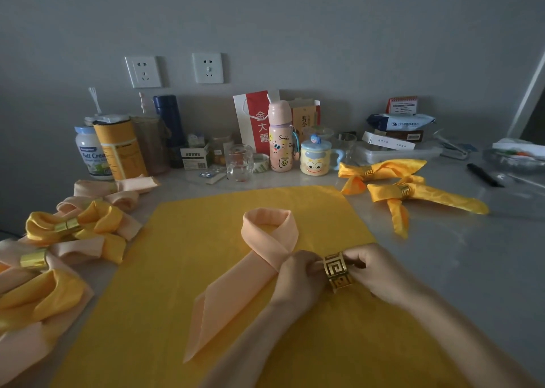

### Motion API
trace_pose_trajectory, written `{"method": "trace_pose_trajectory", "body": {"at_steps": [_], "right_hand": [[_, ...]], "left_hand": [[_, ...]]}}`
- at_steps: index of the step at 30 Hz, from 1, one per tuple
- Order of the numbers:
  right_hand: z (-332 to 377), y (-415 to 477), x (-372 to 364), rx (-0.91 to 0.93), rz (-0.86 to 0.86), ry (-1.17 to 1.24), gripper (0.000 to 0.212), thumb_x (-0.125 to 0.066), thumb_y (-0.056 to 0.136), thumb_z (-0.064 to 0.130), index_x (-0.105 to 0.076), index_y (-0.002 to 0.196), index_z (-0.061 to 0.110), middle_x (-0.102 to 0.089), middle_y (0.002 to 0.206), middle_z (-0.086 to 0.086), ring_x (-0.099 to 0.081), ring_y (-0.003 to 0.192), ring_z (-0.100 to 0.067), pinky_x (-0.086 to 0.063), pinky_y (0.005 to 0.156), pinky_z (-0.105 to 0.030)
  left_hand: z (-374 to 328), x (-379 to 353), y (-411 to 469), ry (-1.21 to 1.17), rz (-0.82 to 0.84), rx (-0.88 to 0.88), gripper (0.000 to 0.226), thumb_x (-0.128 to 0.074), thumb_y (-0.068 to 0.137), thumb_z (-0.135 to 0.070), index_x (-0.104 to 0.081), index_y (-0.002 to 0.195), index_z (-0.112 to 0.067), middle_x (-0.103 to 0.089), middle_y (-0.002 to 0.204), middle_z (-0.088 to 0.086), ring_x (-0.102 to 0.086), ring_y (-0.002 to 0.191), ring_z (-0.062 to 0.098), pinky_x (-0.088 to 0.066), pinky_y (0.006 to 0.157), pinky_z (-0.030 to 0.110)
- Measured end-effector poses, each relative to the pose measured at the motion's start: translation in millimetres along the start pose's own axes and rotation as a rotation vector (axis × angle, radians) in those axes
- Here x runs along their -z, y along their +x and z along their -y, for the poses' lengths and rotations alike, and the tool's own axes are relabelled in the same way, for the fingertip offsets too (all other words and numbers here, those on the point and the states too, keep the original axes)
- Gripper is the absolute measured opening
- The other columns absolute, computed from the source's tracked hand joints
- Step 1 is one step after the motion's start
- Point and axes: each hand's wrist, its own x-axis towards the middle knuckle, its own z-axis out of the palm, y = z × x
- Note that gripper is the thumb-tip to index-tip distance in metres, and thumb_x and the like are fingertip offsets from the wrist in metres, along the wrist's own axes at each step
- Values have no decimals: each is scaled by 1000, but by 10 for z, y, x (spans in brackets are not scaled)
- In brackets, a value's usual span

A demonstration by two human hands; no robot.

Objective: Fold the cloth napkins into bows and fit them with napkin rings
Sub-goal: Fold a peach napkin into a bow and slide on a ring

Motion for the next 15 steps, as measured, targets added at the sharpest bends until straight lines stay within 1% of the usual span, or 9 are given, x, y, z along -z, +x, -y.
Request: {"method": "trace_pose_trajectory", "body": {"at_steps": [1,3,4,6,8,10,11,13,15], "right_hand": [[4,5,2,-3,13,-14,26,-54,88,0,-66,66,8,-54,50,9,-43,44,2,-27,44,-12],[-13,29,-3,-2,17,-32,19,-55,84,-3,-64,68,-1,-51,55,1,-42,49,-3,-30,47,-21],[-23,36,-5,2,16,-29,17,-55,83,-3,-64,68,-2,-51,56,-3,-42,51,-7,-31,48,-26],[-18,36,-29,2,27,-8,20,-57,84,0,-64,66,1,-51,56,-4,-43,52,-11,-30,51,-28],[-10,33,-67,20,8,-18,24,-58,86,3,-65,64,12,-56,57,-3,-46,55,-8,-32,54,-28],[-20,38,-99,44,-62,-31,26,-58,86,3,-64,65,16,-60,62,-6,-48,58,-8,-34,55,-30],[-17,36,-103,48,-95,-27,25,-57,86,1,-64,66,15,-61,63,-8,-49,57,-10,-35,55,-32],[22,31,-104,42,-130,4,26,-56,85,-1,-64,66,15,-62,61,-4,-52,52,-7,-38,53,-30],[69,7,-103,32,-138,21,32,-54,85,-2,-60,62,20,-56,55,4,-49,46,-4,-34,48,-22]], "left_hand": [[8,8,-1,-16,-13,-2,11,-56,86,-7,-67,90,-6,-64,82,2,-53,73,8,-40,63,15],[6,37,2,-63,-32,2,10,-58,85,-6,-61,92,-13,-60,80,-5,-52,70,3,-39,62,8],[-1,52,6,-104,-18,11,14,-58,85,-4,-56,93,-15,-59,81,-8,-52,73,2,-39,63,7],[-35,89,11,-227,64,36,23,-53,87,2,-51,100,-18,-57,89,-8,-52,79,3,-41,67,7],[-80,132,8,-309,156,59,28,-50,82,-3,-53,105,-18,-58,95,-3,-53,83,3,-43,70,10],[-110,167,5,-273,237,44,40,-52,67,-16,-55,107,-20,-59,99,-3,-53,88,3,-43,77,11],[-119,174,8,-214,268,30,43,-57,67,-21,-55,110,-22,-58,102,-5,-53,93,2,-42,82,11],[-139,214,19,-38,266,-34,44,-72,76,-28,-54,117,-24,-58,105,-10,-52,97,2,-40,86,10],[-159,256,32,71,236,-136,41,-74,80,-28,-57,117,-21,-59,101,-10,-54,94,5,-41,81,11]]}}
